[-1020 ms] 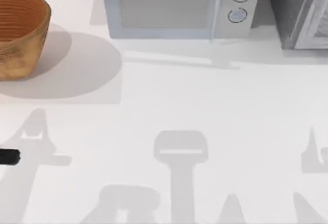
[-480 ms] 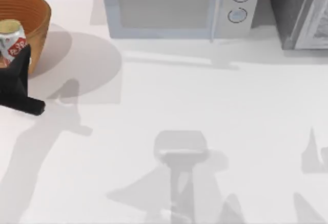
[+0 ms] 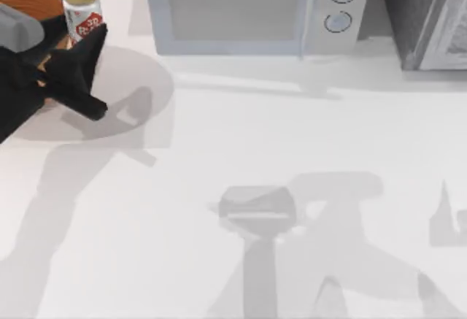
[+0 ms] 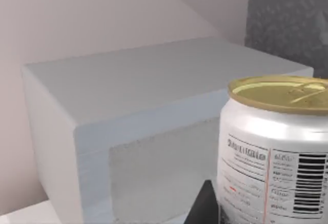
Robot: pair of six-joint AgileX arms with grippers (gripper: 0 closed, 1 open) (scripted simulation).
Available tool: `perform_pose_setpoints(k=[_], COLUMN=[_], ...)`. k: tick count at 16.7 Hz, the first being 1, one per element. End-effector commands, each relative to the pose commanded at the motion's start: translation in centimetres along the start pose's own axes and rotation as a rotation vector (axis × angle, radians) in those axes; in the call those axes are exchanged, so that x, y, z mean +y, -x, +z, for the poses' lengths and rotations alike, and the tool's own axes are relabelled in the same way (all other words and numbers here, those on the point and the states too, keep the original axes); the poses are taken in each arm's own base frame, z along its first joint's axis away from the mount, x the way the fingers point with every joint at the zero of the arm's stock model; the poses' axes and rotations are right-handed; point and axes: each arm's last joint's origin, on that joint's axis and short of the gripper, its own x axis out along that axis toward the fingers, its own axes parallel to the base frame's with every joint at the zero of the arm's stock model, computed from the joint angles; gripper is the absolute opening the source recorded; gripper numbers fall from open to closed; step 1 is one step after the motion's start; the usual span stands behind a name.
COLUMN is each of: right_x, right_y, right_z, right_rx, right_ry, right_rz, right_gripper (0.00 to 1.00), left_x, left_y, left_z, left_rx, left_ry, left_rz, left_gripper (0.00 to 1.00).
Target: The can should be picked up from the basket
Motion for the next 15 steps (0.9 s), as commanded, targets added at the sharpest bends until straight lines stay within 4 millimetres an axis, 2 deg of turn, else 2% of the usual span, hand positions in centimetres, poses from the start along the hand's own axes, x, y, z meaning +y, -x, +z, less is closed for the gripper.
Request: perform_pose_setpoints(k=[8,15], right_x=[0.0,0.0], right_y=[0.0,0.0], right_z=[0.0,0.0], right_rx=[0.0,0.0], right_ry=[0.0,0.0], right_rz=[0.0,0.0], right_gripper=[1.0,1.0], left_x=[0.5,0.3], left_y=[-5.9,-10.1], left_z=[-1.8,-4.3], left_rx=[-0.049,-0.111], left_ry=[-0.03,-0.106], left_rz=[-0.224,-0.435], left_gripper=[0.0,0.0])
